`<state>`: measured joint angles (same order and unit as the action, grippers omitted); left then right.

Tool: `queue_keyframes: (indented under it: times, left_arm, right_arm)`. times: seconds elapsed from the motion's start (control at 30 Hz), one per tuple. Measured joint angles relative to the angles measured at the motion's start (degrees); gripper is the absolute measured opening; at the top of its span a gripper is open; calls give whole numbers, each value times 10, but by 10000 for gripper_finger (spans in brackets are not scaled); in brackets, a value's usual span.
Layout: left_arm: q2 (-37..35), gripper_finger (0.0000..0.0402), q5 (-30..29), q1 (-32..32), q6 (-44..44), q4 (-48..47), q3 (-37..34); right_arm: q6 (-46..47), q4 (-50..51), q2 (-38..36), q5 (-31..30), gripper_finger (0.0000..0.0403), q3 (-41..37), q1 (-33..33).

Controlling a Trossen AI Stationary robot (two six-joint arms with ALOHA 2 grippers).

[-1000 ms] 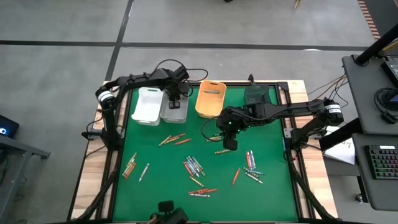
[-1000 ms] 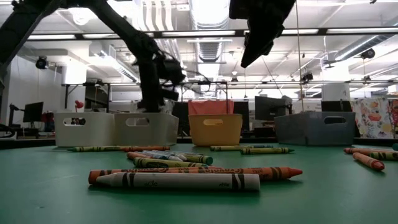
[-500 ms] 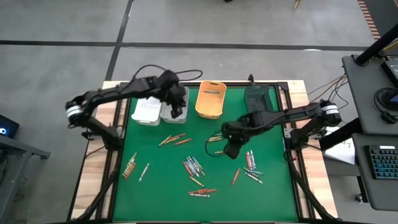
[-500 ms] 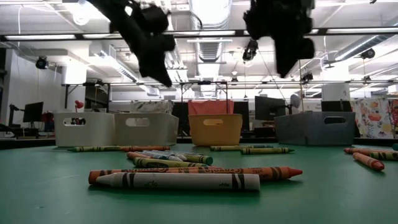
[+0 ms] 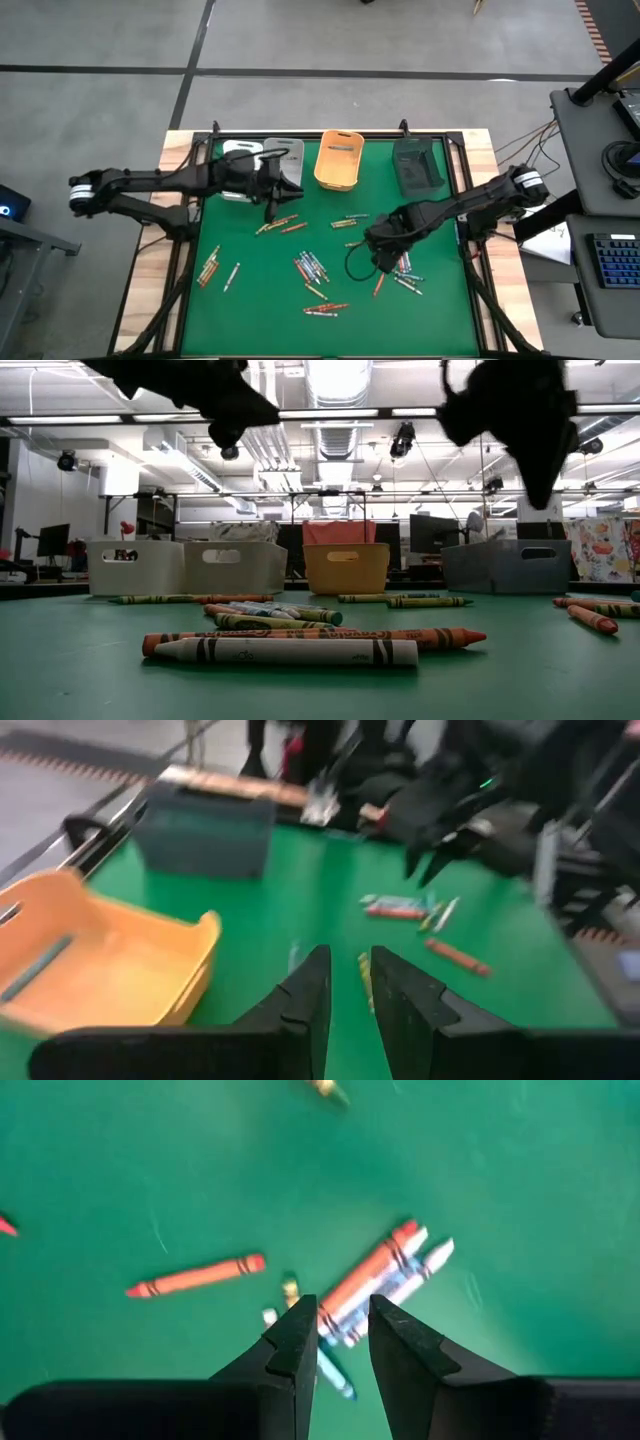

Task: Sort crayons
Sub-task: Put the white crayon into the black bin

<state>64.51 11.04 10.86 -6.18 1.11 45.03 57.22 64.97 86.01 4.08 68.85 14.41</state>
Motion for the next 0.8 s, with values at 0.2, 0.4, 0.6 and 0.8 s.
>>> queue_keyframes:
  times: [0.2, 0.4, 0.6, 0.8]
  left_arm:
    - [-17, 57, -1, -20, -18, 37, -17]
    - [-5, 57, -1, -29, -19, 59, -17]
    - [3, 57, -1, -29, -15, 64, -17]
    - [3, 57, -1, -29, -14, 64, -17]
  right_arm:
    - [72, -2, -43, 3, 82, -84, 12]
    - [154, -14, -84, 9, 82, -172, 12]
    - [184, -86, -106, -5, 82, -227, 12]
    - [193, -128, -89, -28, 82, -246, 12]
